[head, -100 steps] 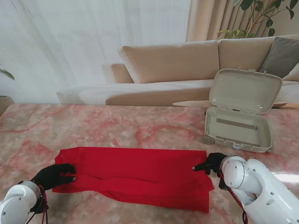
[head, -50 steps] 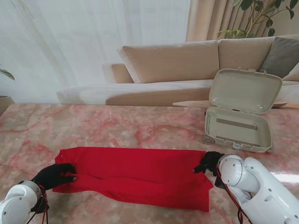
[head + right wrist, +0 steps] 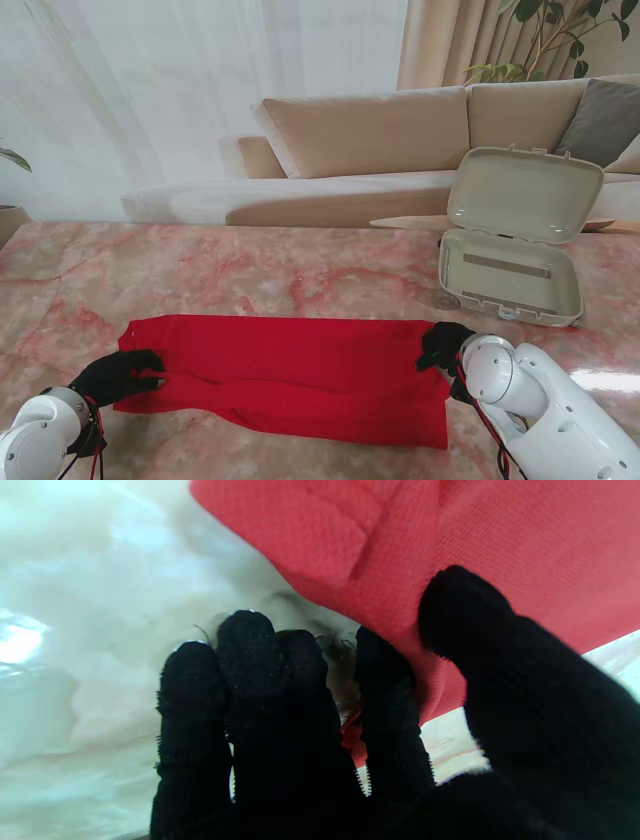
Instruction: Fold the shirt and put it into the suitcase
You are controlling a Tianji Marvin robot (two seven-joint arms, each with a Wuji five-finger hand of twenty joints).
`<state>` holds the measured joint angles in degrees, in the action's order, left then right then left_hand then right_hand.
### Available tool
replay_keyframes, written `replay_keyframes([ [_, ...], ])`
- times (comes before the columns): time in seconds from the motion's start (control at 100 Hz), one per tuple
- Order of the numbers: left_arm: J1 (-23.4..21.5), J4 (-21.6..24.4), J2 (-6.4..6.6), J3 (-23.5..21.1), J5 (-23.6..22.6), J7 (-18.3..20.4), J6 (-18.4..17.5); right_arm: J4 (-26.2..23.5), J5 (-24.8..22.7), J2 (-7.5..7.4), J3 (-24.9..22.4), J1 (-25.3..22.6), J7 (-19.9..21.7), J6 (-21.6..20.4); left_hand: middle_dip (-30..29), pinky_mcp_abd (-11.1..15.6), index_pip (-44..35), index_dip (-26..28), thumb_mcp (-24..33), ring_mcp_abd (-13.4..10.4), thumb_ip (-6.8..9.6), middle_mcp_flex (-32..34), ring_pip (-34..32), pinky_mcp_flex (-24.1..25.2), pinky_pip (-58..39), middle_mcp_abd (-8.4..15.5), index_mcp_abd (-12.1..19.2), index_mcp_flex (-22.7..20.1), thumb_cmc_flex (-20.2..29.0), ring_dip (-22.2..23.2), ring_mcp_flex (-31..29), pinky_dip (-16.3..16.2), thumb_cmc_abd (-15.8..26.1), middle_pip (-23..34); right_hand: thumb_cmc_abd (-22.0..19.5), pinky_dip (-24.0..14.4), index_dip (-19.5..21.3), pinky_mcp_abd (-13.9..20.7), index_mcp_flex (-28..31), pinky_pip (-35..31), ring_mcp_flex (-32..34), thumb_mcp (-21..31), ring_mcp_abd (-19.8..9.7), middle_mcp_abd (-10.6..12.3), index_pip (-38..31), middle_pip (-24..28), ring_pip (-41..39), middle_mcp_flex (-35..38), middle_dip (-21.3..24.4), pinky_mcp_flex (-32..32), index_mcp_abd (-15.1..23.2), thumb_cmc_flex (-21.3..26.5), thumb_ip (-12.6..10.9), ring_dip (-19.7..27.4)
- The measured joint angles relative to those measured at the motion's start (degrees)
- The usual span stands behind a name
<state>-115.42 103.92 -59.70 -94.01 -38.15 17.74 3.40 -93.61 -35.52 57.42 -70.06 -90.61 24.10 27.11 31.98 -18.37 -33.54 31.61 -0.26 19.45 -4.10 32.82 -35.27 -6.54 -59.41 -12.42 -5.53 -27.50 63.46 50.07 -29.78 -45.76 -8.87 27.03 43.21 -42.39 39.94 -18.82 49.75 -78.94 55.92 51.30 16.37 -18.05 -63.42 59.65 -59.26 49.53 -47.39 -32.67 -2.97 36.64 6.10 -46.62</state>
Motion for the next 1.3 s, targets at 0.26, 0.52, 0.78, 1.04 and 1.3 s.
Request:
replay_keyframes([
  [0.26, 0.02, -0.01, 0.0, 0.2, 0.46, -0.16, 0.17, 1.38, 1.92, 0.73, 0.23, -0.08, -1.37, -0.91, 0.16, 0.0, 0.0, 0.0, 0.0, 0.0, 0.0, -0.59, -0.82, 0.0, 0.0, 0.0, -0.39, 0.0, 0.0, 0.11, 0.11, 0.0, 0.0, 0.25, 9.36, 3.1, -1.14, -0.75, 3.5, -7.3, 14.04, 8.55, -2.96, 6.43, -4.24, 0.65, -3.88, 14.82, 0.43, -12.8, -0.92, -0.11, -1.47, 2.54],
  [0.52, 0.06, -0.11, -0.01, 0.3, 0.93, -0.44, 0.32, 2.06, 6.0, 2.13, -0.97, -1.65, -7.03, -2.11, 0.28, 0.0, 0.38, 0.0, 0.0, 0.0, 0.0, -0.59, -1.31, 0.0, 0.01, 0.0, -0.56, 0.0, 0.0, 0.12, 0.11, 0.0, 0.0, 0.34, 14.64, 5.87, -3.97, -1.56, 4.62, -11.19, 17.09, 12.99, -3.6, 7.7, -6.27, -0.79, -9.24, 18.79, 0.1, -21.3, -4.54, 1.49, -6.5, 2.68],
  [0.78, -0.84, 0.28, -0.38, -0.09, 1.95, -1.4, 0.35, 1.34, 8.8, 4.16, -2.86, -4.07, -12.45, -2.12, -0.81, 0.0, 0.62, 0.0, 0.0, -1.23, 0.0, -0.59, -1.44, 0.0, 0.01, -0.01, -0.58, 0.0, 0.0, 0.16, 0.12, 0.0, 0.0, -2.18, 19.69, 8.13, -6.3, -1.45, 5.94, -12.66, 17.06, 16.3, -4.03, 7.77, -6.8, -3.61, -13.14, 19.56, 0.09, -27.56, -5.04, 2.19, -8.11, 2.69],
  [1.04, -3.22, 1.4, -1.21, -1.43, 2.5, -2.88, 0.97, -2.19, 13.46, 5.54, -5.98, -6.32, -15.1, -1.93, -1.12, 0.0, 0.63, 0.0, 0.0, -3.44, 0.0, -0.59, -1.44, 0.0, 0.01, 1.17, -0.58, 0.0, 0.0, 0.11, 0.12, 0.0, 0.0, -2.25, 24.89, 8.76, -7.67, -0.58, 7.41, -16.84, 17.11, 19.5, -4.22, 7.79, -7.47, -3.98, -17.62, 20.9, 0.09, -29.7, -5.1, 2.8, -8.64, 2.69],
  [1.3, -2.9, 0.7, -1.3, -1.82, 3.86, -3.04, 1.53, -5.47, 16.62, 6.03, -8.22, -6.91, -15.79, -1.5, -0.82, 0.0, 0.63, 0.0, 0.0, -6.11, 0.0, -0.09, -2.34, 0.0, 0.01, 3.74, -0.58, 0.0, 0.0, 0.79, -0.72, 0.0, 0.0, -1.1, 27.19, 8.77, -7.77, -0.45, 7.55, -18.22, 17.17, 21.26, -4.33, 7.79, -7.62, -4.17, -18.79, 21.21, 0.09, -30.02, -5.08, 3.6, -8.65, 2.59],
])
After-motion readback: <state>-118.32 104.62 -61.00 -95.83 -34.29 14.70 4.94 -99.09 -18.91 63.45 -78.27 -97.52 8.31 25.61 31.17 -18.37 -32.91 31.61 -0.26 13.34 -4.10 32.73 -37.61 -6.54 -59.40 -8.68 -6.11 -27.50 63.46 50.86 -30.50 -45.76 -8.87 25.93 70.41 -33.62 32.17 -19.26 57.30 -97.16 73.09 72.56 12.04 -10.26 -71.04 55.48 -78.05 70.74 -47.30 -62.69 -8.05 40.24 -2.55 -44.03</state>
